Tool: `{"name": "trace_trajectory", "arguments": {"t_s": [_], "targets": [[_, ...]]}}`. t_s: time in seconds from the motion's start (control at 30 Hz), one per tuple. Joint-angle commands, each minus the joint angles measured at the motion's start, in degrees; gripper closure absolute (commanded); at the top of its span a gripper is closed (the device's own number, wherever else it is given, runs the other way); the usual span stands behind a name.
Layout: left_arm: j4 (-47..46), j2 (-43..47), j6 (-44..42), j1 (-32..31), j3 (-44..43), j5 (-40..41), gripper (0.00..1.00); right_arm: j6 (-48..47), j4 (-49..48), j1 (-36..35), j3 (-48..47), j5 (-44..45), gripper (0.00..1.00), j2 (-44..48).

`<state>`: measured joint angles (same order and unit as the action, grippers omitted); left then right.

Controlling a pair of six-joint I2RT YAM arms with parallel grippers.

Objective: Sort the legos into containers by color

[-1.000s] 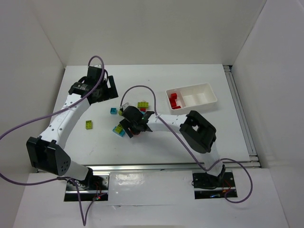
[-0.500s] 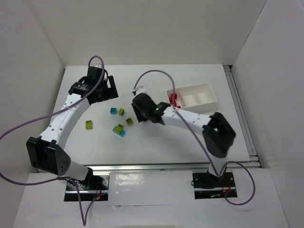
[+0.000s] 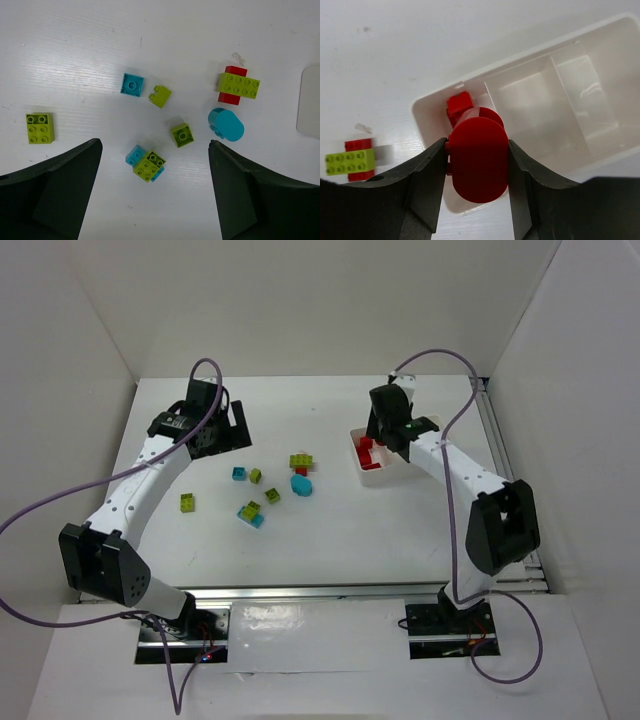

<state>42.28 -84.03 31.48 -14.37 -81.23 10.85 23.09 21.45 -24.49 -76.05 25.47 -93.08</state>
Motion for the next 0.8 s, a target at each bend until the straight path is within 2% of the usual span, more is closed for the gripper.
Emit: {"name": "trace_trajectory", "arguments": {"t_s": [0.0,0.13,0.2,0.33,0.37,0.4,0.47,0.6,0.73,0.77], "targets": [[-1.15,0.09,-0.99,0.31,-1.91,-1.18,0.03,0.46,0.78,0.94,-1.64,-1.65,0.57,-3.41],[-1.15,0.09,-0.99,0.31,-1.91,-0.66,0.01,0.46,2.09,1.46,-4.54,-1.66,0.35,-5.71],[-0.62,0.09,-0.99,0.31,-1.91,0.83,0.01,-0.06,2.1,1.46,-4.54,-2.18,0.33,-5.71],[-0.62,0.62,-0.99,1.53,-1.39,0.84,0.01,-0.59,2.1,-0.03,-4.54,-1.48,0.33,-2.47],[-0.62,0.62,-0.99,1.54,-1.39,0.84,0.01,-0.59,2.1,-2.12,-4.54,-1.48,0.33,-1.85],[-0.62,0.62,-0.99,1.54,-1.39,1.45,0.01,-1.2,2.1,-3.36,-4.54,-1.48,0.41,-1.24],[-0.1,1.14,-0.99,2.06,-0.86,2.06,0.01,-2.61,-0.25,-8.52,-2.97,-4.61,0.45,0.7],[-0.09,1.68,-0.46,2.68,-0.86,3.3,0.01,-3.84,0.16,-17.33,-3.83,-10.27,0.43,-2.71],[-0.09,2.29,-0.46,3.3,-0.86,2.78,0.01,-5.94,1.66,-22.0,-6.3,-12.19,0.29,-10.96],[-0.09,2.81,-0.46,3.82,-0.86,2.77,0.01,-6.65,1.66,-22.0,-7.78,-13.07,0.18,-12.29]]}}
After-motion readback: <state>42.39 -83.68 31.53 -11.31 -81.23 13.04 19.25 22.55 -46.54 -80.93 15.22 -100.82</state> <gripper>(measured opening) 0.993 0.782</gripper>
